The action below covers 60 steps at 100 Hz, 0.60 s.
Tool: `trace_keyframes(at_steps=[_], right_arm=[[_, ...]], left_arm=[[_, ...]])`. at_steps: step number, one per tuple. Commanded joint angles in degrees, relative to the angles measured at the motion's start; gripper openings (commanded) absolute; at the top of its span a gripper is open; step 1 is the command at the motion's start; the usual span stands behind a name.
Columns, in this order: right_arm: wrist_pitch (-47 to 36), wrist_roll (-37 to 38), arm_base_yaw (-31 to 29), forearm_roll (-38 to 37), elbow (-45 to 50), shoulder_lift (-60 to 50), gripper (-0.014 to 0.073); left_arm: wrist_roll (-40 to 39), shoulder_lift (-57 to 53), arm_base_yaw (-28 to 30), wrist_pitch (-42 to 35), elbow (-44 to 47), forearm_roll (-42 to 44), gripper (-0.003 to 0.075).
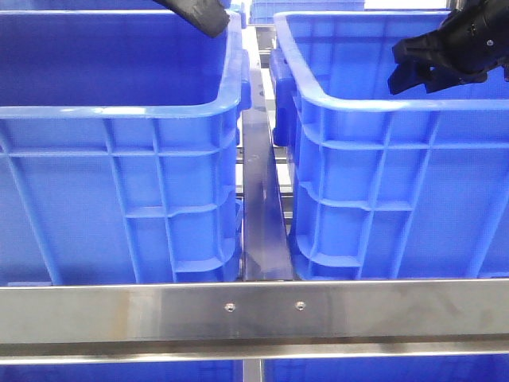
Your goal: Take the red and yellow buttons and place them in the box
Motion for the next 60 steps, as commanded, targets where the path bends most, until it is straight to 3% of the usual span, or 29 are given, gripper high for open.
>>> trace_keyframes(at_steps=[1,39,48,60], right_arm=[[-0.08,-0.38,0.05,1.24,-1.86,-3.28,0.0478],[3.71,-0.38,0.05,1.19,-1.86,-5.92,0.0462],[4.18,-0.38,-0.07,1.19,-1.68,-7.69,0.0394],[5.86,-0.38,-0.34,1.14,-1.33,-10.25,0.0237]], left_arm=[[0.01,-2.93,-0.59,-0.81,-1.83,-2.89,0.0661],[0.01,-2.93,-0.59,-0.81,-1.83,-2.12,0.0661],[0.01,-2.93,-0.59,-0.81,-1.83,-2.12,0.0661],[0.01,-2.93,-0.59,-0.81,-1.83,-2.0,0.0661]])
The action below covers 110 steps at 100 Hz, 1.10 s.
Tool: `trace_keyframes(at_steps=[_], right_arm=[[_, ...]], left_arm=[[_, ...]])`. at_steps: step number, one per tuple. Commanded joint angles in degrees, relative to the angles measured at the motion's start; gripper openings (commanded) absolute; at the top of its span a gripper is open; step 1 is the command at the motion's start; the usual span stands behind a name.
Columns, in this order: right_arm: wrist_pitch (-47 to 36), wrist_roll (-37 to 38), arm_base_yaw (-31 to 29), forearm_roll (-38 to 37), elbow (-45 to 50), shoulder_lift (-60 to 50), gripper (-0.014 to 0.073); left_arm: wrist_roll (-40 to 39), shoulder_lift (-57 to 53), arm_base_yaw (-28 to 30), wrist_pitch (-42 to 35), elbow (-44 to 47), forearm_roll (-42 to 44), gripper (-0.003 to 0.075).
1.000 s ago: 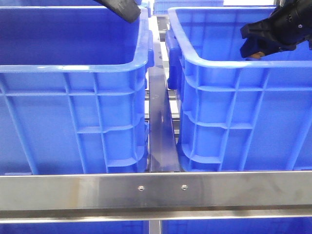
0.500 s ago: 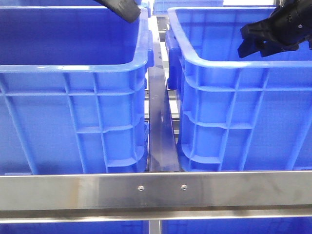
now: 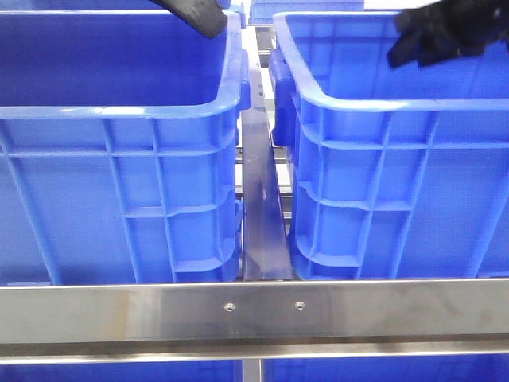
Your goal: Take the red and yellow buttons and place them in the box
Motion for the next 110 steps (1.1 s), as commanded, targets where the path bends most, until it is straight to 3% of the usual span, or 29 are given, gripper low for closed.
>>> trace_keyframes(at_steps=[1,21,38,71,110], right_arm=[[1.46,-0.38,-0.41,1.14,-1.27,-5.24,0.0216],[9.01,-0.38,-2.01,1.14,-1.15,-9.52,-0.0072],[11.57,-0.26,-3.48,1.14,0.72,-13.06,-0.0058],[0.69,-0.26,-3.55,1.24,14.47,-23.84,-0.0058],[-2.97,-0.26,-3.55,1.24,29.59,-39.1,-0.0058]], left_arm=[[0.01,-2.93,-0.59,-0.81,-1.83,-2.6,0.0661],[0.01,-2.93,-0.59,-0.81,-1.83,-2.6,0.0661],[0.01,-2.93,-0.59,-0.81,-1.83,-2.6,0.0661],[0.01,-2.93,-0.59,-0.81,-1.83,-2.6,0.0661],[0.01,-2.93,-0.59,-0.81,-1.83,-2.6,0.0661]])
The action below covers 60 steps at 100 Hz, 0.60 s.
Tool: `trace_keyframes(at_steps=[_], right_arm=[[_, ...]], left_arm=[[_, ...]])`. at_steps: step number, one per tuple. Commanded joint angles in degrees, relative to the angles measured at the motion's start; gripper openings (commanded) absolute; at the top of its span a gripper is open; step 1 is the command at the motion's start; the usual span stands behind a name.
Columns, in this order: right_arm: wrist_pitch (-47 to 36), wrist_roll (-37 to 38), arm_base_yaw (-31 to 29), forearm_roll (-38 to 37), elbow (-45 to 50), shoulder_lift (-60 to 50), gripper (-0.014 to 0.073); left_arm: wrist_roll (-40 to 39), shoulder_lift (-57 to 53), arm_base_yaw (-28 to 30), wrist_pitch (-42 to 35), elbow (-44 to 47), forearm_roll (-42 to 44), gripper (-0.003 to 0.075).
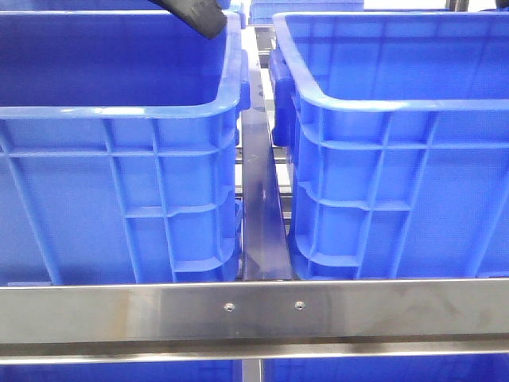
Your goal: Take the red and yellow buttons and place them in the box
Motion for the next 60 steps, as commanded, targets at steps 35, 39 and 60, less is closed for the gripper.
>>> trace_keyframes(at_steps=[35,39,60], right_arm=[[-3.4,-0.26,-0.3,1.75,7.95,-15.49,-0.0058],[-3.4,-0.26,-0.3,1.75,7.95,-15.64,-0.0058],[-3.34,-0.26,-0.3,1.75,7.95,-15.64,-0.0058]], left_arm=[[0.01,-2.93,-0.59,-0.68,-1.83,-2.64,0.0661],[0.01,-2.93,-0.59,-0.68,-1.83,-2.25,0.0661],[-3.69,-3.25,1.78,-0.91,-2.18,1.5,0.0661]])
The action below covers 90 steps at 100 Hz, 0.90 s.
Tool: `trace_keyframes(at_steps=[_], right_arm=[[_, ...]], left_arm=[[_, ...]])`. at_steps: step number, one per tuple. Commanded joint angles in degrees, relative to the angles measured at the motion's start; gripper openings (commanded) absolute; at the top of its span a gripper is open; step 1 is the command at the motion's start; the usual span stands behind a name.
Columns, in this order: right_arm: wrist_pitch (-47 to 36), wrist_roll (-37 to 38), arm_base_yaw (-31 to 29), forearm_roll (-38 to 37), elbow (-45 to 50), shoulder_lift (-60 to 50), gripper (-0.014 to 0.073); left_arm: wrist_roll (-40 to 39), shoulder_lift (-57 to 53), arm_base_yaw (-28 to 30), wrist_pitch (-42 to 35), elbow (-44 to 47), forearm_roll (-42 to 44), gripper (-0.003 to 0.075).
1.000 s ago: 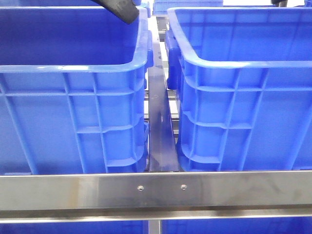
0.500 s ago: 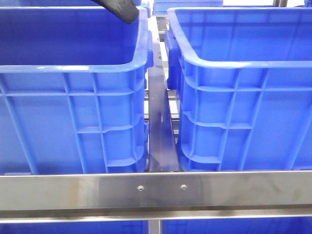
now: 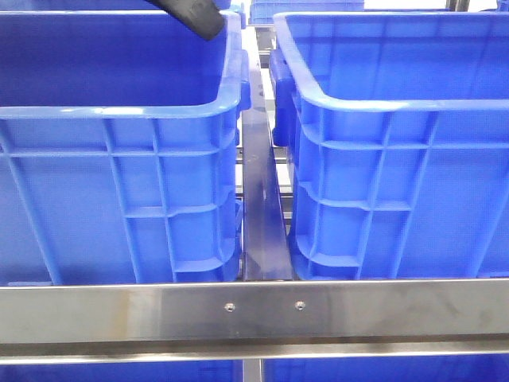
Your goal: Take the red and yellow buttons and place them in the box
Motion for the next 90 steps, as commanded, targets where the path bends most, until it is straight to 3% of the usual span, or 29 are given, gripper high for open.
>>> trace_keyframes(at_steps=[1,27,41,73,90], right_arm=[[-1.7,-0.26,-0.3,1.65,-1.29,-0.91,-0.0058],[-1.75,-0.26,-0.3,1.65,-1.29,-0.91,-0.0058],[-1.75,-0.26,-0.3,1.65,-1.29,-0.91,-0.0058],[-1.75,-0.26,-0.3,1.65,-1.29,-0.91,-0.0058],[-1.75,-0.26,-0.3,1.65,-1.29,-0.91,-0.0058]], left_arm=[[-3.26,-3.12,1.46,-1.04,-2.09,0.03,0.0661],[-17.64,-2.99,8.61,-2.1,-3.03,8.6,0.0661],[-26.3,-2.82,9.52,-3.78,-3.03,19.27,0.0661],[-35.87,-2.73,9.52,-8.57,-3.03,30.98,0.0661],[-37.07,-0.95,9.52,-8.15,-3.03,32.83,0.0661]])
